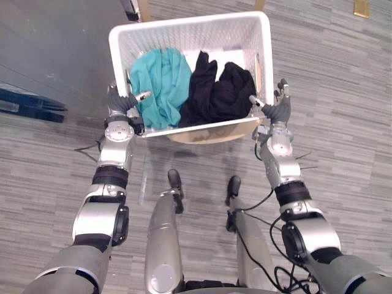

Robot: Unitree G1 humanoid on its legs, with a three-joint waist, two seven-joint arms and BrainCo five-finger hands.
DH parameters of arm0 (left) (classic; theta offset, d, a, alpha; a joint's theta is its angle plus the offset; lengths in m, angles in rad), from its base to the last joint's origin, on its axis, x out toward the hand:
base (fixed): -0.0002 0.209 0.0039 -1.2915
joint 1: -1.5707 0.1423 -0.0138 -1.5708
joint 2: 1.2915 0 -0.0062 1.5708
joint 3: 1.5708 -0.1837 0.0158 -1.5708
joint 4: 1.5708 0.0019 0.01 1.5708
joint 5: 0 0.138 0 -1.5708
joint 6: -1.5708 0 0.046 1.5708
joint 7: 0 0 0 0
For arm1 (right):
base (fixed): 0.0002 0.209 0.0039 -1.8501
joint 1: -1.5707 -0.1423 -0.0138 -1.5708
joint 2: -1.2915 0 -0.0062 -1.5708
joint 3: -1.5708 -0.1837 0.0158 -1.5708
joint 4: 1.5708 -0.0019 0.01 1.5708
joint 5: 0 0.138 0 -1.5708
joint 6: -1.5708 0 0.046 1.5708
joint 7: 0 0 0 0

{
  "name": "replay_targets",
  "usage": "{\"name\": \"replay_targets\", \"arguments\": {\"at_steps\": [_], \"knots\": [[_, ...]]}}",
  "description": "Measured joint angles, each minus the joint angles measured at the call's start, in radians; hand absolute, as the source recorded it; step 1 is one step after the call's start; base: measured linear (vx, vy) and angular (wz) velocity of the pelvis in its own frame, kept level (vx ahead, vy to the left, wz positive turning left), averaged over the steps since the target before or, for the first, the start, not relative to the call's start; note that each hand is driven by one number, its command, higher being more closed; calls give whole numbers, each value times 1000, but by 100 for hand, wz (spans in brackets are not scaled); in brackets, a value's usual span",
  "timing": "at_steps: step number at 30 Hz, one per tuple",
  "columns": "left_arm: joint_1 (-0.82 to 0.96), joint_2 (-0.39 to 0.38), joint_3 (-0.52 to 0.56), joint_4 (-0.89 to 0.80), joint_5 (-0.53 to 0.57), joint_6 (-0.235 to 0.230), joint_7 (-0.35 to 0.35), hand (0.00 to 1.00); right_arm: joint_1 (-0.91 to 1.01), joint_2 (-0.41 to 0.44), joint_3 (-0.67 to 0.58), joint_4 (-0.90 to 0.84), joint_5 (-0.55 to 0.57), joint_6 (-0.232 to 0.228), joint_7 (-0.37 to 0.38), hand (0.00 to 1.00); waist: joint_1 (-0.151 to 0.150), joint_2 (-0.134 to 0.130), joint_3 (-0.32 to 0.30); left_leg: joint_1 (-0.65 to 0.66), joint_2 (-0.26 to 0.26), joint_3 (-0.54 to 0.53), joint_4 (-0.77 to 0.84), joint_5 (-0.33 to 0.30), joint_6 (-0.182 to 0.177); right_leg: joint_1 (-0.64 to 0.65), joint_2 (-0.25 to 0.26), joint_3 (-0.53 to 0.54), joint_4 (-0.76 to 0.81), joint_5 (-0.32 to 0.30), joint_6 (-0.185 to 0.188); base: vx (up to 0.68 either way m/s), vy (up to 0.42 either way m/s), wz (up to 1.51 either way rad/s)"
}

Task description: Pick up the laundry basket with both hands and put the clothes into the washing machine.

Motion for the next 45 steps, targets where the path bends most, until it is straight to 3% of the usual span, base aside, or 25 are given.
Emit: {"name": "replay_targets", "arguments": {"at_steps": [5,10,15,22,34,45], "knots": [[213,-47,47,-119,-45,-59,28,0,184,1,-5,-124,-61,-41,10,0,-9,1,0,111,-15,5,-77,19,-30,56,-4,0,33,-46,-11,59,-77,2],[428,-82,73,-176,-45,-67,27,0,362,-6,-8,-166,-103,-44,66,0,-17,1,0,181,-33,-11,-142,45,-50,104,-4,-23,50,-84,-17,67,-61,15],[584,-102,75,-180,-43,-84,-37,0,507,-22,-24,-170,-165,-44,138,0,-18,4,-9,260,-49,-22,-189,50,-56,158,-9,-38,80,-129,-20,74,-41,14],[643,-101,71,-2,-24,-92,-119,0,580,-51,-24,-44,-215,-40,198,0,-23,13,-116,332,-82,-39,-271,76,-59,228,-26,-64,40,-143,-10,71,6,13],[737,-134,57,129,-19,-93,-148,0,600,-67,21,152,-260,-19,243,0,-24,39,-206,434,-102,-67,-361,108,-71,343,-25,-107,-29,-141,-8,37,2,9],[863,-211,20,363,99,-68,-194,0,624,-65,39,458,-345,17,271,0,-21,68,-288,567,-142,-122,-446,123,-71,486,-47,-172,-67,-161,13,27,11,17]]}}
